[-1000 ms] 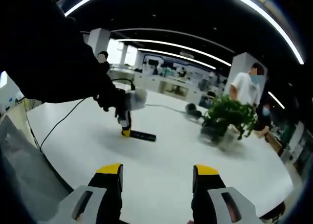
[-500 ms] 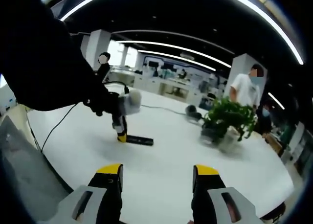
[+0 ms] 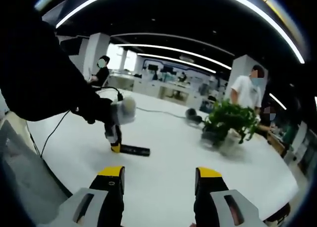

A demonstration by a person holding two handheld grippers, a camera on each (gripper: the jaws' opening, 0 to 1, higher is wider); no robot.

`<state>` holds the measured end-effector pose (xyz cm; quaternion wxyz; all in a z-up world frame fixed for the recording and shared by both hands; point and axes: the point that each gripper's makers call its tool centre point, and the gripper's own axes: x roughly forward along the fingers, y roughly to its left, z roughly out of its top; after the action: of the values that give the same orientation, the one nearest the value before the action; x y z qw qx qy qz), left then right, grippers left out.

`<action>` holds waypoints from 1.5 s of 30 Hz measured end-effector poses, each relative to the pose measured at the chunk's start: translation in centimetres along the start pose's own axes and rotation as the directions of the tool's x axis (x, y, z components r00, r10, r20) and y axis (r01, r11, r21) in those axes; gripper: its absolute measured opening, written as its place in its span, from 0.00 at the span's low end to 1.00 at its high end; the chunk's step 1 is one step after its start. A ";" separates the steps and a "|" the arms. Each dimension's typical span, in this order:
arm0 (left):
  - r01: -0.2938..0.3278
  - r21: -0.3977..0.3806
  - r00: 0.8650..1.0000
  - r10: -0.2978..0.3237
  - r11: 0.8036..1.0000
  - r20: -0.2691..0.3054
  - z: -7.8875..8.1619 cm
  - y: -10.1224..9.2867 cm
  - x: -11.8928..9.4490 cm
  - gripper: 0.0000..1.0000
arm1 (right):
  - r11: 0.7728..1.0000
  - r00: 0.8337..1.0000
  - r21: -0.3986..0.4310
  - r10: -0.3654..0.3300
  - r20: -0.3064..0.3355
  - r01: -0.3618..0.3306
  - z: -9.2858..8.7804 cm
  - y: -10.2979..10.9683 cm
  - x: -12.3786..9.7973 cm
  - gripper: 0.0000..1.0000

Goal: Press the specified remote control buttons in sequence, fully releasing each button before pressing the next.

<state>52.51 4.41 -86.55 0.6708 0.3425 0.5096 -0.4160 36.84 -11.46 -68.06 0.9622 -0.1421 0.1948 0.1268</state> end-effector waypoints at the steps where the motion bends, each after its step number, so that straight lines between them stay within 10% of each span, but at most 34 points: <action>1: 0.000 0.000 1.000 0.000 1.000 0.001 -0.1 -0.3 0.0 0.24 | 1.000 1.000 0.001 -0.002 0.000 0.002 0.0 0.0 0.0 0.55; 29: 0.023 0.097 0.998 -0.017 0.995 -0.060 -3.2 -6.3 -0.6 0.24 | 1.000 1.000 0.002 -0.011 0.007 0.011 -0.2 0.2 -0.2 0.53; 45: 0.027 0.110 1.000 -0.025 0.994 -0.017 -4.8 -9.9 -1.1 0.24 | 0.999 0.999 0.027 0.025 0.029 -0.026 0.0 0.8 -0.4 0.31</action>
<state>41.45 4.67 -87.00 0.6414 0.3757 0.4953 -0.4496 36.22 -10.79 -68.01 0.9650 -0.1248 0.1847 0.1384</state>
